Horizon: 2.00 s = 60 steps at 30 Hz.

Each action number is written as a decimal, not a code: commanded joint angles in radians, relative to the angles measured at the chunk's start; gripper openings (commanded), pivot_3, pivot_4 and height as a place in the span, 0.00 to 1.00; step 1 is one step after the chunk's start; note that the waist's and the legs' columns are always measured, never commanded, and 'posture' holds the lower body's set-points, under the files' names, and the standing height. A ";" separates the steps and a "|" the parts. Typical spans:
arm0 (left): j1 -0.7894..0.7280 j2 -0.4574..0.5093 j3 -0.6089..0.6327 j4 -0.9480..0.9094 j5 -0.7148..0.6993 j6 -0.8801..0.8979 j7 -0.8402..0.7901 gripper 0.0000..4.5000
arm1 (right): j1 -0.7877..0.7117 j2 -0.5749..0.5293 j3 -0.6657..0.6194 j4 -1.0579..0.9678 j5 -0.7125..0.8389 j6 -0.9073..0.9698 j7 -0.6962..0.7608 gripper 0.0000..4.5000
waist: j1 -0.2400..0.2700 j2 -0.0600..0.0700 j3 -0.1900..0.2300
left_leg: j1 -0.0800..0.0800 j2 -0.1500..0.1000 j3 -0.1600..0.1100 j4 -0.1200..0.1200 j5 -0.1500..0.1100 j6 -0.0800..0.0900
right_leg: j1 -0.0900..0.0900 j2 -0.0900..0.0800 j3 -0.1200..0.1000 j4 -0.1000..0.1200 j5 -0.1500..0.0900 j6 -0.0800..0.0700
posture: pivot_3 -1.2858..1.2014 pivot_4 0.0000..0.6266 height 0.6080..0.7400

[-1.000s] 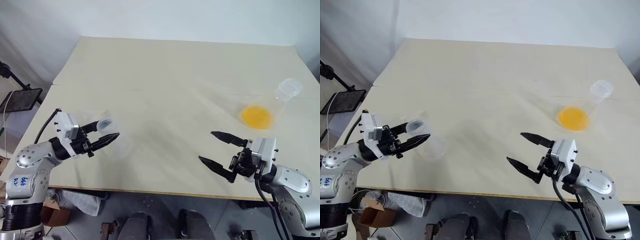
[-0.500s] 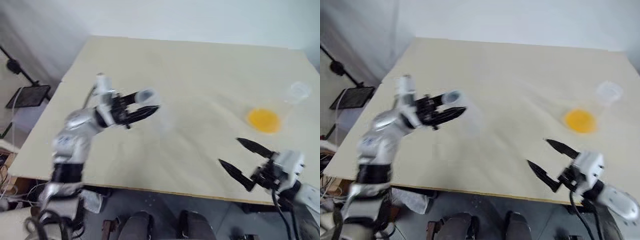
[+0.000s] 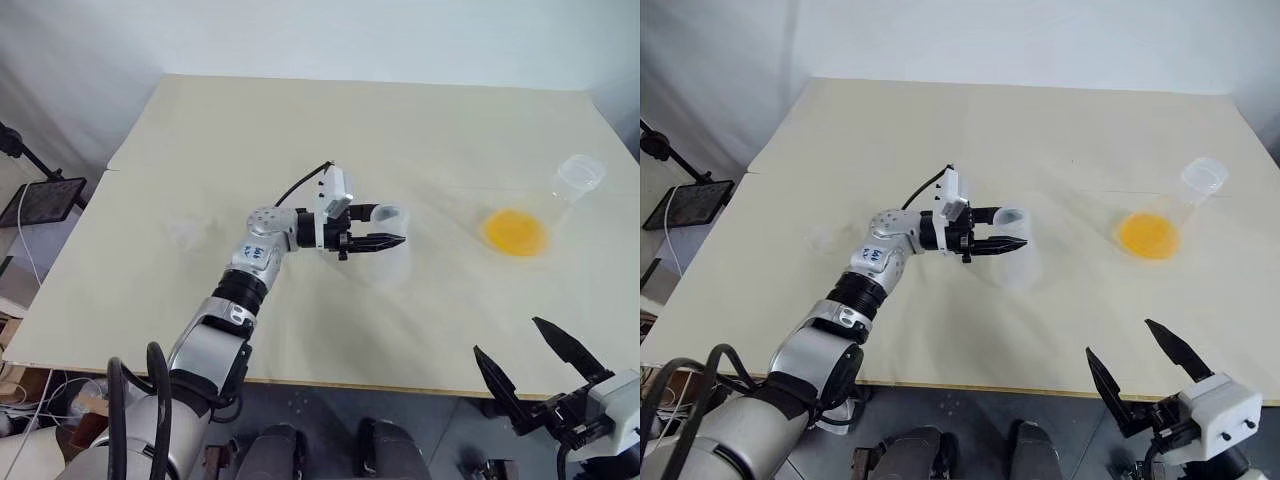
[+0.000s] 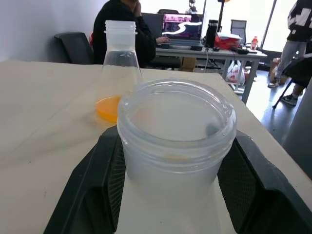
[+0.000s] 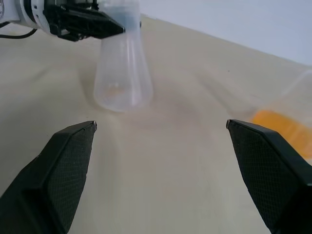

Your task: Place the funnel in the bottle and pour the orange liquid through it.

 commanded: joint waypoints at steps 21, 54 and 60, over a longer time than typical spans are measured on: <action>0.254 0.218 0.191 -0.390 -0.117 0.181 -0.093 0.99 | -0.263 -0.169 0.048 0.080 0.071 0.075 -0.001 1.00 | 0.003 0.000 0.000 | -0.001 -0.001 -0.007 0.004 0.000 0.001 | 0.000 -0.003 -0.001 0.006 0.000 0.000 | 0.52 0.24 1.00; 1.049 0.411 0.662 -1.000 -0.251 0.365 0.556 0.99 | -0.819 -0.301 0.328 0.334 0.176 0.220 0.256 1.00 | -0.002 -0.002 -0.002 | 0.001 0.004 -0.012 0.003 -0.004 -0.003 | 0.003 -0.006 0.002 0.003 -0.002 -0.003 | 0.52 0.24 1.00; 0.809 0.414 0.523 -0.859 -0.184 0.421 0.609 0.99 | -0.760 -0.306 0.293 0.294 0.171 0.221 0.226 1.00 | -0.015 -0.003 -0.002 | 0.002 -0.001 -0.011 0.002 -0.003 -0.002 | 0.000 -0.004 0.001 0.009 -0.001 -0.003 | 0.52 0.24 1.00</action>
